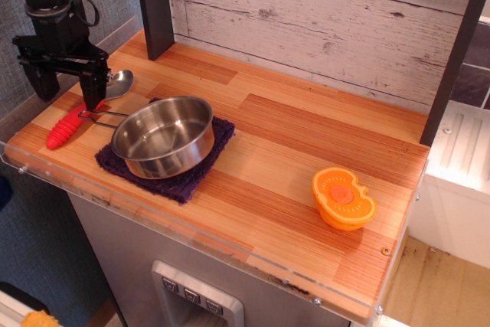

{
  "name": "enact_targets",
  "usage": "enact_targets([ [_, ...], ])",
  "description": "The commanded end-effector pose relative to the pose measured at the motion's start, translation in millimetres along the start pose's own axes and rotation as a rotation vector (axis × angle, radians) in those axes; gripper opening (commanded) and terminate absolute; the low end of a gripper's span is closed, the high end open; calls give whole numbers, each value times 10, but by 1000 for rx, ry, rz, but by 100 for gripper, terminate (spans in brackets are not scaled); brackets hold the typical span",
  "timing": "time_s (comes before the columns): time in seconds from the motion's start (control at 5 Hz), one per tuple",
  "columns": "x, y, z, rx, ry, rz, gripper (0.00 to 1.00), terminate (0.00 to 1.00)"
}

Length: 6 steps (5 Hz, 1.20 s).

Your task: Move red spoon to the right of the orange slice.

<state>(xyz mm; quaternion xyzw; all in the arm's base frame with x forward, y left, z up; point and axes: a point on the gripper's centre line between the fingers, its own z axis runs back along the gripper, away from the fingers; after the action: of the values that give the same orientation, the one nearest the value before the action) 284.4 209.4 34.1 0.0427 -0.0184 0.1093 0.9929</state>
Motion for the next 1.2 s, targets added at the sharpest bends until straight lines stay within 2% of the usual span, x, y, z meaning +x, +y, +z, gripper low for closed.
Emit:
enact_targets([
  [0.0,89,-51,-15,17,-13,-7,100,0],
  [0.4,85,-222,-315,6,54,-26,100,0],
  [0.6,55,-270,-386,7,72,-28,0,0],
  [1.0,-77,-248,-149,29,35,-25,0,0],
])
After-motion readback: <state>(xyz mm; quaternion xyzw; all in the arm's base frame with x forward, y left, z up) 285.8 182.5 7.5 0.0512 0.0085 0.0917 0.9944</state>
